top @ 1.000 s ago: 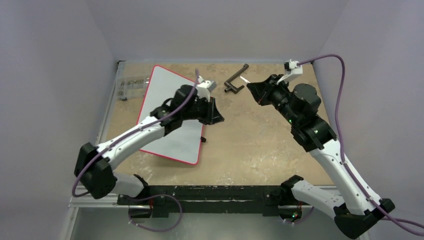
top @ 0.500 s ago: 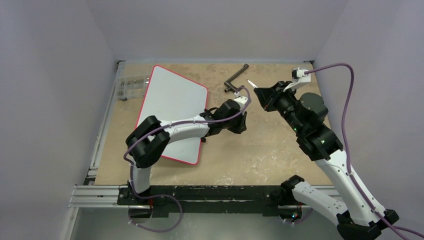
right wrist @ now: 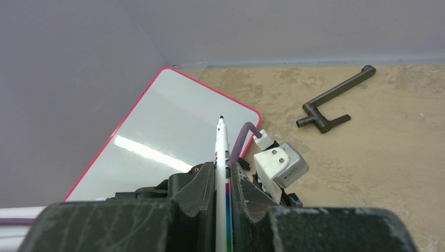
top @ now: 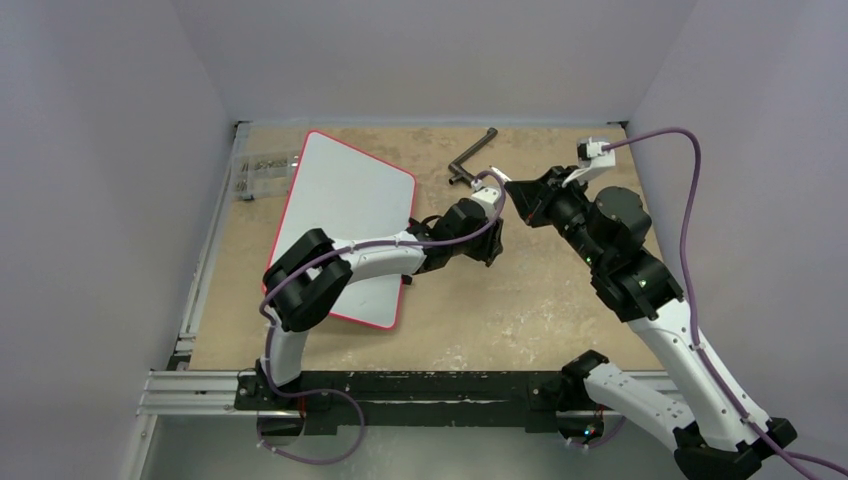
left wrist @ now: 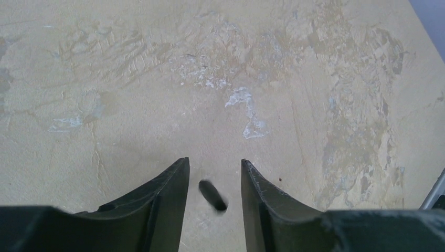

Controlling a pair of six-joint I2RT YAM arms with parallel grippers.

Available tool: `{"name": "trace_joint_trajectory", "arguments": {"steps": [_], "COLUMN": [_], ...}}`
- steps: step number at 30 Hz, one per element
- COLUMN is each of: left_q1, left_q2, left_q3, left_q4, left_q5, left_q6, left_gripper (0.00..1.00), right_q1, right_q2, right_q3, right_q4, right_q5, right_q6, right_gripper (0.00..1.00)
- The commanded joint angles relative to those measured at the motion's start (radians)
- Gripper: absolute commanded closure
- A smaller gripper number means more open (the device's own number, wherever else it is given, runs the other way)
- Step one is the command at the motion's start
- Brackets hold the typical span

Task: Write a sentence on the whiteboard
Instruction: Place the pen cap at the center of the board, then move the whiteboard to the center of the board.

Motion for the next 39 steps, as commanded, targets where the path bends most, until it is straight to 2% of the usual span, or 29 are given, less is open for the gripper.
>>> {"name": "trace_joint_trajectory", "arguments": {"steps": [1, 8, 13, 20, 24, 28, 31, 35, 39], "left_q1": [-0.005, -0.005, 0.002, 0.101, 0.18, 0.3, 0.459, 0.649, 0.834], "left_q2": [-0.013, -0.09, -0.236, -0.515, -0.702, -0.83, -0.887, -0.874, -0.812], "left_q3": [0.034, 0.009, -0.013, -0.096, -0.14, -0.135, -0.135, -0.128, -0.121], "left_q4": [0.048, 0.007, -0.164, -0.384, -0.517, -0.658, -0.713, -0.736, -0.731], "left_q5": [-0.022, -0.049, -0.099, -0.081, -0.131, -0.165, -0.101, -0.012, 0.142], "left_q6": [-0.003, 0.004, 0.063, 0.113, 0.106, 0.12, 0.115, 0.148, 0.155], "left_gripper": [0.58, 0.55, 0.49, 0.28, 0.24, 0.23, 0.22, 0.23, 0.24], "right_q1": [-0.002, -0.002, -0.003, -0.001, -0.002, -0.001, -0.001, -0.001, -0.002], "right_q2": [-0.017, -0.035, -0.06, -0.089, -0.112, -0.112, -0.099, -0.066, -0.03], "right_q3": [0.008, 0.01, 0.011, 0.009, 0.001, -0.007, -0.02, -0.054, -0.06], "right_q4": [0.014, 0.004, 0.022, 0.045, 0.059, 0.083, 0.109, 0.144, 0.14], "right_q5": [-0.01, -0.039, -0.057, -0.124, -0.152, -0.168, -0.168, -0.199, -0.238], "right_q6": [-0.029, -0.03, -0.016, 0.013, 0.033, 0.029, 0.029, 0.054, 0.06], "right_gripper": [1.0, 1.0, 1.0, 1.0, 1.0, 1.0, 1.0, 1.0, 1.0]}}
